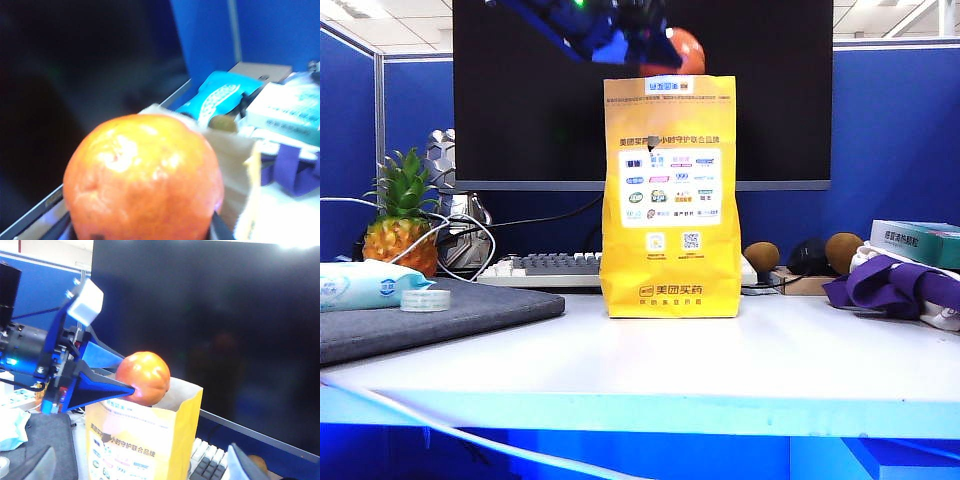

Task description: Pick up the orange and throw it into the yellow paper bag.

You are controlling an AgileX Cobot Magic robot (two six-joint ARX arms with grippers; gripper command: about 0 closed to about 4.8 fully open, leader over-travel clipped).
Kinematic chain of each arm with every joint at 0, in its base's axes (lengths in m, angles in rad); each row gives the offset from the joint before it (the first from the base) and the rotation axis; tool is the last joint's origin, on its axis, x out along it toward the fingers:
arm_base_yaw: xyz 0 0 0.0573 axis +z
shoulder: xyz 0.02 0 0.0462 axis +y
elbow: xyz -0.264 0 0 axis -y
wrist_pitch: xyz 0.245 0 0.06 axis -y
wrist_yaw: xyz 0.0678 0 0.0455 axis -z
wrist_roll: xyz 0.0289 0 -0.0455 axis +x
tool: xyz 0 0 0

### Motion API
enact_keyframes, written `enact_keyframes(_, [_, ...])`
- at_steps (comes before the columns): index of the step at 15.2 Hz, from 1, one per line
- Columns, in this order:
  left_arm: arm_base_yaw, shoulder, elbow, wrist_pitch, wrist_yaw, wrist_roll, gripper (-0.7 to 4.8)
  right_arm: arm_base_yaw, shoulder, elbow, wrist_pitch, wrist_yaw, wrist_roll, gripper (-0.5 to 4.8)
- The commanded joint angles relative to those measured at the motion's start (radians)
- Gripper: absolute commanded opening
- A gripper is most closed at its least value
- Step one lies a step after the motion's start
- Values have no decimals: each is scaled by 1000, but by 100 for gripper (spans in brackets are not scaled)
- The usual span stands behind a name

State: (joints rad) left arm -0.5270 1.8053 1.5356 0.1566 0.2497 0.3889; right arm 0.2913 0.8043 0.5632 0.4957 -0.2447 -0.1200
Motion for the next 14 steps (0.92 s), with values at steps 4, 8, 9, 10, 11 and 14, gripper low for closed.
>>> enact_keyframes(4, [4,-10,10,56,-49,24,479,0,-6,4,11,-23,13,479])
enact_keyframes(8, [4,-257,7,-269,-55,109,479,-7,-197,3,-13,103,39,479])
enact_keyframes(9, [16,-329,5,-336,-55,107,479,-7,-258,3,-59,154,37,479])
enact_keyframes(10, [33,-404,-1,-402,-55,105,479,-7,-323,3,-116,177,37,479])
enact_keyframes(11, [42,-522,-14,-537,-55,105,479,-6,-405,3,-205,175,38,479])
enact_keyframes(14, [43,-778,-92,-790,-200,110,479,-3,-518,2,-380,155,42,479])
